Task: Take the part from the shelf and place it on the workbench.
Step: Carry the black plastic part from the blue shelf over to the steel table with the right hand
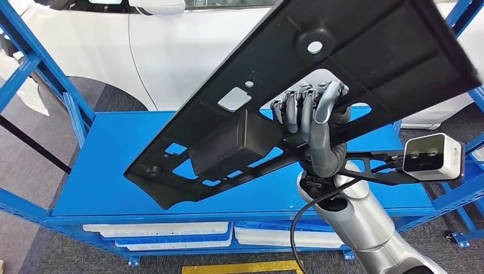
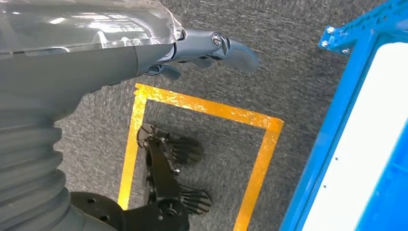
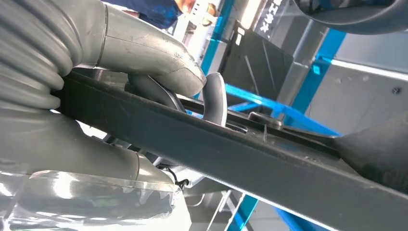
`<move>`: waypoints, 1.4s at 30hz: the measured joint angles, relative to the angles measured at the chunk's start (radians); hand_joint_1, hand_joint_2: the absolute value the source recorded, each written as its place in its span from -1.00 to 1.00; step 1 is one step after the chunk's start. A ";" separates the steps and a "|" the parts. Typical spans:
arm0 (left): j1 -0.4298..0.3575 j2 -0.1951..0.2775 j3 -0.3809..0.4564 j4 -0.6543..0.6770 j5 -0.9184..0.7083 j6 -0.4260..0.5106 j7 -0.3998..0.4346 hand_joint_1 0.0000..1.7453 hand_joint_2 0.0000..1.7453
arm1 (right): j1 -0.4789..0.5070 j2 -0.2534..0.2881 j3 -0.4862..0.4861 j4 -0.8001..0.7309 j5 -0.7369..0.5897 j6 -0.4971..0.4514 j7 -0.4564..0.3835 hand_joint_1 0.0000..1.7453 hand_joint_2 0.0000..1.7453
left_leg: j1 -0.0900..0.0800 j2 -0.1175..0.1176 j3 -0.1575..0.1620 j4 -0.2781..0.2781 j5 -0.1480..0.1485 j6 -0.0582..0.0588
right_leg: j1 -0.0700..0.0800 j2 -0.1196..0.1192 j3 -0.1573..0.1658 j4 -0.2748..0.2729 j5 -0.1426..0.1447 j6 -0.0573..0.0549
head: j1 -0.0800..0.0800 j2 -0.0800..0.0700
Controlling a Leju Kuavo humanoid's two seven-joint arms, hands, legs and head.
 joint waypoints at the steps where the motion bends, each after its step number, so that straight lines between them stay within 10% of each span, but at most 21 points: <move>1: 0.001 0.000 0.000 0.000 0.000 0.000 0.000 -1.00 1.00 | -0.001 -0.001 0.000 0.000 0.000 0.000 0.000 1.00 1.00 | -0.002 0.000 -0.004 -0.001 0.008 0.006 | 0.000 0.000 0.000 -0.003 0.007 0.007 | 0.000 0.000; 3: 0.001 0.000 0.000 0.000 0.000 0.000 0.000 -1.00 1.00 | -0.003 -0.004 0.001 0.000 0.000 0.000 0.000 1.00 1.00 | 0.002 0.003 -0.012 -0.005 0.027 0.020 | -0.002 0.002 -0.008 0.006 -0.006 0.018 | 0.000 0.000; 8: -0.001 -0.001 0.000 0.000 0.000 0.001 0.000 -1.00 1.00 | -0.006 -0.016 0.004 0.000 -0.003 -0.007 0.000 1.00 1.00 | 0.004 0.008 -0.072 -0.006 0.077 0.036 | -0.004 0.003 -0.089 0.269 -0.193 0.032 | 0.000 0.000; 10: 0.000 -0.001 0.000 0.000 0.000 0.002 0.000 -1.00 1.00 | -0.005 -0.018 0.006 0.000 -0.004 -0.013 -0.002 1.00 1.00 | 0.003 0.008 -0.097 -0.002 0.093 0.033 | -0.004 0.003 -0.051 0.269 -0.179 0.031 | 0.000 0.000; 13: 0.000 -0.002 0.000 0.000 0.000 0.004 0.000 -1.00 1.00 | -0.004 -0.019 0.010 -0.003 -0.003 -0.015 -0.006 1.00 1.00 | 0.002 0.007 -0.123 0.007 0.110 0.024 | 0.000 0.003 0.098 0.070 -0.136 0.018 | 0.000 0.000; 15: 0.001 -0.003 0.000 0.000 0.000 0.006 0.001 -1.00 1.00 | -0.002 -0.019 0.013 -0.008 -0.002 -0.012 -0.009 1.00 1.00 | 0.001 0.006 -0.128 0.008 0.122 0.012 | 0.006 0.004 0.142 -0.003 -0.137 0.006 | 0.000 0.000; 18: 0.002 -0.003 -0.001 0.000 0.000 0.008 0.007 -1.00 1.00 | 0.003 -0.020 0.016 -0.015 0.003 -0.009 -0.015 1.00 1.00 | 0.000 0.005 -0.137 0.007 0.127 -0.005 | 0.004 0.001 0.130 -0.015 -0.115 -0.015 | 0.000 0.000; 22: 0.002 -0.002 -0.003 0.000 0.000 0.010 0.016 -1.00 1.00 | 0.010 -0.019 0.017 -0.027 0.014 0.006 -0.021 1.00 1.00 | 0.003 0.005 -0.199 0.197 -0.033 -0.020 | 0.000 -0.003 0.085 -0.021 -0.073 -0.034 | 0.000 0.000; 24: 0.002 -0.002 -0.004 0.000 0.000 0.010 0.019 -1.00 1.00 | 0.014 -0.017 0.017 -0.027 0.017 0.011 -0.021 1.00 1.00 | 0.004 0.005 -0.207 0.291 -0.064 -0.025 | 0.002 -0.003 0.059 -0.018 -0.054 -0.033 | 0.000 0.000; 27: 0.001 -0.001 -0.004 0.000 0.000 0.006 0.023 -1.00 1.00 | 0.013 -0.016 0.017 -0.027 0.018 0.018 -0.018 1.00 1.00 | 0.004 0.005 -0.094 0.175 -0.002 -0.021 | 0.002 -0.003 0.025 -0.012 -0.028 -0.026 | 0.000 0.000; 30: -0.003 0.000 -0.003 0.000 0.000 0.000 0.030 -1.00 1.00 | 0.008 -0.012 0.017 -0.027 0.018 0.023 -0.015 1.00 1.00 | -0.003 0.003 0.023 -0.003 -0.006 -0.004 | 0.004 -0.004 0.009 -0.007 -0.006 -0.011 | 0.000 0.000; 34: 0.000 -0.005 0.001 0.000 0.000 0.010 0.043 -1.00 1.00 | 0.017 -0.006 0.017 -0.019 0.029 0.043 -0.014 1.00 1.00 | -0.001 0.006 0.005 -0.020 0.022 0.024 | 0.003 -0.002 -0.007 0.003 -0.015 0.012 | 0.000 0.000; 38: 0.003 -0.014 0.001 0.000 0.000 0.014 0.048 -1.00 1.00 | 0.027 -0.005 0.016 0.009 0.037 0.078 -0.022 1.00 1.00 | -0.001 0.010 -0.050 -0.021 0.070 0.039 | -0.001 0.000 -0.076 0.224 -0.184 0.023 | 0.000 0.000; 40: 0.004 -0.016 0.001 0.000 0.000 0.014 0.052 -1.00 1.00 | 0.021 -0.006 0.014 0.029 0.028 0.092 -0.014 1.00 1.00 | -0.002 0.010 -0.083 -0.017 0.092 0.037 | -0.002 0.000 -0.066 0.282 -0.180 0.025 | 0.000 0.000; 42: 0.003 -0.017 0.001 0.000 0.000 0.014 0.056 -1.00 1.00 | 0.003 -0.006 0.012 0.039 0.006 0.089 0.012 1.00 1.00 | -0.002 0.010 -0.111 -0.010 0.110 0.032 | -0.001 0.001 0.017 0.197 -0.131 0.018 | 0.000 0.000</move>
